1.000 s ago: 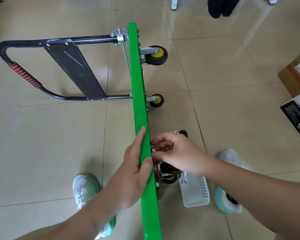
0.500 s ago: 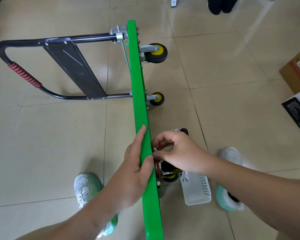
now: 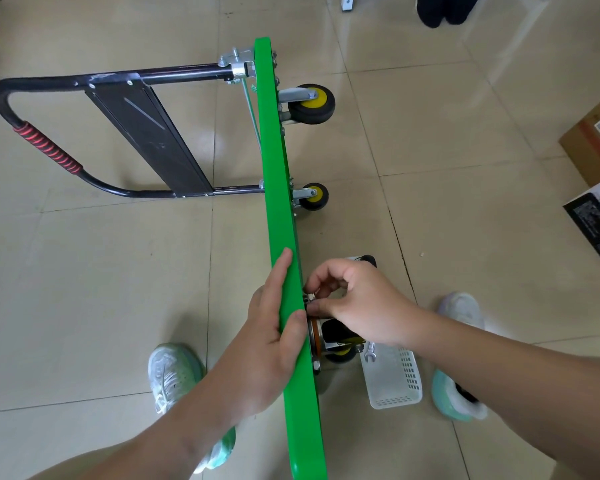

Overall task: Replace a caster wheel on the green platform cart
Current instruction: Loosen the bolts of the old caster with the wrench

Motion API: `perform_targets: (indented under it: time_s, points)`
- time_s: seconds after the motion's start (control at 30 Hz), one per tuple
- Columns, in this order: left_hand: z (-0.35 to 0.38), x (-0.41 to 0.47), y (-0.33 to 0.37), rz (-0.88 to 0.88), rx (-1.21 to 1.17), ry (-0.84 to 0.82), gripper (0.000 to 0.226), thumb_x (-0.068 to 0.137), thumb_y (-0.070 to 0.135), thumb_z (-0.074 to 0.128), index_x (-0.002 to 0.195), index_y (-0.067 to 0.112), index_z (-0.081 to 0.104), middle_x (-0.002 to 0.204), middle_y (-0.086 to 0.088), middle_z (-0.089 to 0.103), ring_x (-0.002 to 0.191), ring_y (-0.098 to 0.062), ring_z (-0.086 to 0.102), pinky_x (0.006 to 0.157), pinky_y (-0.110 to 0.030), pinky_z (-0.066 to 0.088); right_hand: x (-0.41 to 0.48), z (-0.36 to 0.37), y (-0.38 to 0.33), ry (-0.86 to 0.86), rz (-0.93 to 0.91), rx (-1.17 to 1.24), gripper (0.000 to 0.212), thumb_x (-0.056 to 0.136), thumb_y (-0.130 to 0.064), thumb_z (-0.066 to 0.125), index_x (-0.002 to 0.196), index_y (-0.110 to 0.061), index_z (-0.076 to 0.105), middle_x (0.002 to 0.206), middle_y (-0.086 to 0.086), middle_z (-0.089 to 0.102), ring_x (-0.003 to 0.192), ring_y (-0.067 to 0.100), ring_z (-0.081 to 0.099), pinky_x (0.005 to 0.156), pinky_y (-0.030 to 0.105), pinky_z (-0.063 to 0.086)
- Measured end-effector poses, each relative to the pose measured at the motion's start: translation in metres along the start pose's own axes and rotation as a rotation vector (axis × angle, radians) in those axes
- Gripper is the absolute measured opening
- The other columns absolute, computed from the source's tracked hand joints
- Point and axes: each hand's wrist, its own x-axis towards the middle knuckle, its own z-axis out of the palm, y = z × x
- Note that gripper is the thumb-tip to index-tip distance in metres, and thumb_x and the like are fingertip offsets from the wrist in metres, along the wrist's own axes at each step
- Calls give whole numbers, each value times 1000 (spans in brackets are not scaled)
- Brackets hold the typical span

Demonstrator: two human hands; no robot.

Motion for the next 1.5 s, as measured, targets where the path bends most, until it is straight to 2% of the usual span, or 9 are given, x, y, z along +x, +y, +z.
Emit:
perform_targets:
  time_s: [0.23,0.37,0.47,0.67,0.77,0.93,1.07,1.23,1.5]
  points:
    - [0,-1,4,25,5,7,72,98,44,39,156,58,0,152,41,17,137,30,19,113,-2,19,-8,-22,8,102,17,20,27,79,-10,83,89,-31,70,86,-10,72,83,7,67,82,24,54]
    - [0,0,2,10,-9,5,70,98,48,40,152,69,1,162,29,23,148,9,27,127,-35,26,-24,-50,29,275,127,-15,21,80,-11,82,95,-23,73,92,-3,73,86,10,69,82,22,56]
    - [-1,0,2,12,0,16,66,100,49,40,150,71,4,159,37,21,148,11,26,127,-33,25,-39,-57,78,357,305,-94,18,81,-16,82,93,-25,72,91,-7,72,86,9,68,81,23,55]
    - [2,1,4,-1,6,27,72,93,49,39,154,65,4,162,30,24,148,10,27,125,-29,24,-62,-27,180,117,576,-296,15,79,-21,82,81,-25,68,86,-7,70,82,13,65,69,24,49]
    - [2,1,5,-2,15,27,72,93,49,38,154,65,3,161,31,24,146,11,29,125,-30,25,-57,-7,212,25,613,-435,24,78,-13,79,74,-30,62,93,-3,69,89,17,65,81,31,56]
    - [0,1,4,-4,24,14,71,93,51,38,152,69,2,162,30,23,148,5,30,126,-35,27,-52,7,241,0,657,-570,16,86,-21,72,100,-21,64,114,-2,61,108,17,59,83,22,49]
    - [-2,1,5,2,37,9,72,93,52,38,152,68,0,155,35,28,142,12,34,123,-31,30,-45,-18,208,8,632,-528,19,90,-21,68,109,-20,69,113,-3,66,99,16,63,87,27,54]
    - [-2,0,5,-5,53,-4,68,108,35,40,155,64,-1,142,47,22,129,28,33,117,-24,31,-23,-69,93,213,474,-121,7,93,-21,68,89,-24,73,89,-1,76,76,13,70,63,21,50]
    - [-2,1,3,-9,50,-9,70,107,34,40,153,66,-1,146,49,14,132,33,21,118,-19,25,15,-47,16,-113,270,-195,17,97,-40,63,106,-29,72,95,-13,75,88,4,71,79,24,54]
